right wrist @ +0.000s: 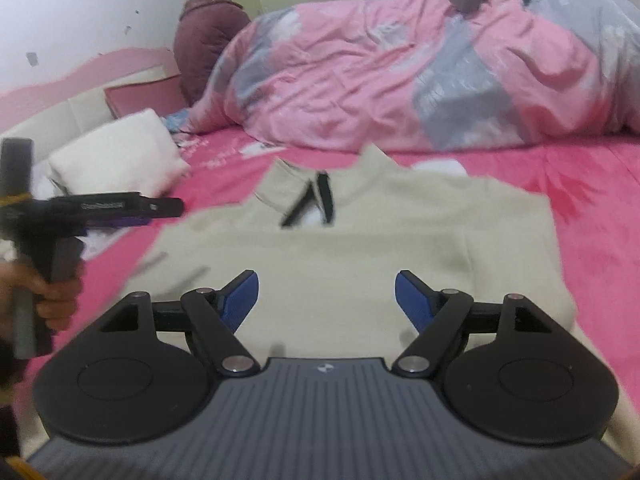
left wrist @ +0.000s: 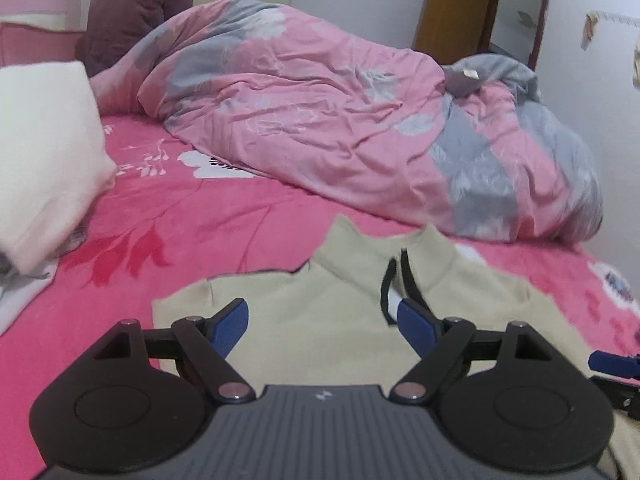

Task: Fold clothes

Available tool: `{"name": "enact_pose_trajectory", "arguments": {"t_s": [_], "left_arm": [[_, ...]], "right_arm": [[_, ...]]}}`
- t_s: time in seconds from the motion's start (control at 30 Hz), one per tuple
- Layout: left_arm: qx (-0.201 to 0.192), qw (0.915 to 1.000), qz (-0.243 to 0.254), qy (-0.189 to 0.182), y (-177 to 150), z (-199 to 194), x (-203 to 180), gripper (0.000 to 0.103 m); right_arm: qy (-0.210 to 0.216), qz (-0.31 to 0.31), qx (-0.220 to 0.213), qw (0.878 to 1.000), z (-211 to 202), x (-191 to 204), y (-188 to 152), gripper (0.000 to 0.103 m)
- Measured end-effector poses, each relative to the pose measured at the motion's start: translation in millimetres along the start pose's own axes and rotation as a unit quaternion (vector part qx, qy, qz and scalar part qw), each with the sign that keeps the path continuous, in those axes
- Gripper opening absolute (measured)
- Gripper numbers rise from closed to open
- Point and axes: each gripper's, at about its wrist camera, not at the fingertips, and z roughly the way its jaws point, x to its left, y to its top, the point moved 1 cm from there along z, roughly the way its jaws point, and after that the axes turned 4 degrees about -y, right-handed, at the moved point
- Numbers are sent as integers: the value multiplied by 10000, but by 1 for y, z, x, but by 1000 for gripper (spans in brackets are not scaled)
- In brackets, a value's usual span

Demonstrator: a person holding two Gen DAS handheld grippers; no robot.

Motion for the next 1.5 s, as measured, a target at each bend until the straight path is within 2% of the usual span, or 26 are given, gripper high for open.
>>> {"name": "enact_pose_trajectory", "arguments": {"t_s": [0.27, 0.4, 0.57, 0.67, 0.77, 0.87, 0.9, 0.97, 1.0, 1.03, 1.1, 1.27, 1.4, 1.5], "left_arm": [[284, 9991, -275, -119, 45, 58, 27, 82], [514, 9971, -497, -245, 61, 99, 35, 81], [844, 9912, -931, -426, 73, 154, 39, 81], [912, 9915, -838, -403, 76, 178, 32, 80], [1023, 9914, -738, -335, 74, 198, 26, 66], [1136, 9893, -834, -371, 72, 212, 25, 53], [1124, 9892, -857, -374, 70, 214, 25, 49], [1081, 9899, -821, -401, 71, 212, 20, 31], [1059, 9903, -803, -414, 71, 212, 18, 25], [1037, 9906, -785, -427, 71, 211, 16, 16], [990, 9913, -745, -455, 71, 210, 11, 15], [682, 9947, -392, -662, 72, 162, -2, 12], [439, 9955, -105, -828, 72, 124, -13, 12], [431, 9935, 295, -1012, 60, 82, -21, 12]], "right_arm": [[261, -266, -164, 9992, 31, 2, 82, 76], [162, -339, -2, 9993, 78, -4, 117, 75], [-27, 42, 455, 9990, 157, -21, 144, 74], [-218, 377, 550, 9975, 195, -30, 153, 73], [-526, 525, 730, 9946, 231, -36, 155, 70], [-619, 636, 929, 9917, 250, -40, 151, 65], [-633, 683, 998, 9906, 255, -41, 150, 62], [-662, 778, 1137, 9882, 264, -45, 146, 55], [-676, 826, 1206, 9869, 269, -46, 145, 45], [-690, 873, 1275, 9856, 274, -48, 143, 30], [-645, 996, 1332, 9840, 278, -50, 141, 18], [-444, 756, 1114, 9899, 251, -40, 147, 13], [-133, 331, 935, 9950, 203, -29, 150, 13], [54, -175, 891, 9959, 159, -19, 140, 13]]}}
